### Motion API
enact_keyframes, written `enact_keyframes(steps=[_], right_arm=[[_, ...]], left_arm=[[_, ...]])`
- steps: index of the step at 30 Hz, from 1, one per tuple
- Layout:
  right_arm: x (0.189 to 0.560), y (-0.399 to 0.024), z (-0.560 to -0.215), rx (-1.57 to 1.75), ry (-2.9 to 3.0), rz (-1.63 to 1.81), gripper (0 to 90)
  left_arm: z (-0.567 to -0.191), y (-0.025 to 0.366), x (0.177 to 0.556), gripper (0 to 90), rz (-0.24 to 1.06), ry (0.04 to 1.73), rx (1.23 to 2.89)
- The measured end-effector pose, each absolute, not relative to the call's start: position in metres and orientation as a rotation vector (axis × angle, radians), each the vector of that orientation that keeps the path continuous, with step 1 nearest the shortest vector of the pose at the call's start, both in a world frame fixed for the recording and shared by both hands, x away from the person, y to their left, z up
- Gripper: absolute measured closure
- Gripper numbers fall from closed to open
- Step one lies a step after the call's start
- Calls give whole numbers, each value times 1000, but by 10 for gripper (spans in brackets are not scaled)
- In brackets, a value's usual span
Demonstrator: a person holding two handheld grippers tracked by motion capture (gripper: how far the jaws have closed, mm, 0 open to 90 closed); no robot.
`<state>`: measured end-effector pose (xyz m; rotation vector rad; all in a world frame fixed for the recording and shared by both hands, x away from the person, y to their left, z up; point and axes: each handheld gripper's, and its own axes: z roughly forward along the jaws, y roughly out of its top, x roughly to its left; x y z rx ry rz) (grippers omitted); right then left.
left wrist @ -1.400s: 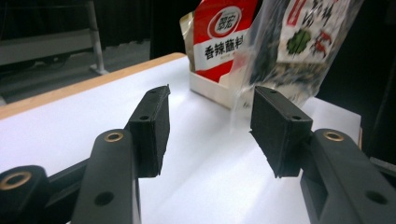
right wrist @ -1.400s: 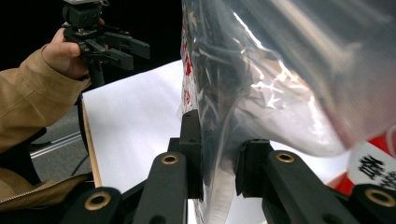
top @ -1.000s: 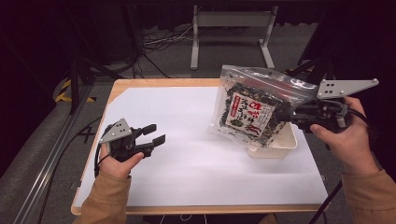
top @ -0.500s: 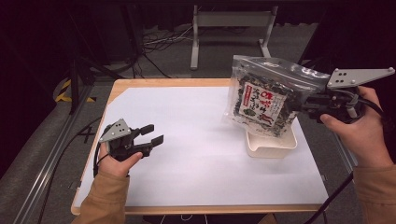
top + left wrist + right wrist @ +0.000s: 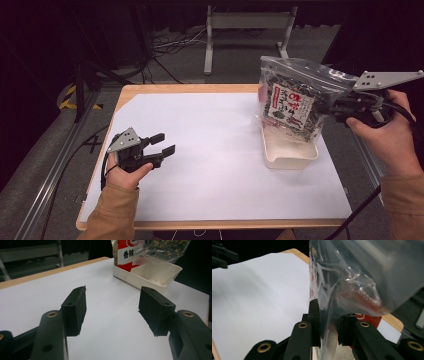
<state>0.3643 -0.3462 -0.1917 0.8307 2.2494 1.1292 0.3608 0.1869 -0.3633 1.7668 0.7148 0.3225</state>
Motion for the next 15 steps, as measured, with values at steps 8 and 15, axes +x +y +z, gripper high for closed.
enact_keyframes(steps=[8, 15], right_arm=[[366, -353, -197, 942, 2214, 1094, 753], [372, -357, -209, 1038, 2204, 1092, 754]], left_arm=[[-363, 187, 361, 396, 323, 715, 1767], [-364, 187, 361, 395, 322, 719, 1767]])
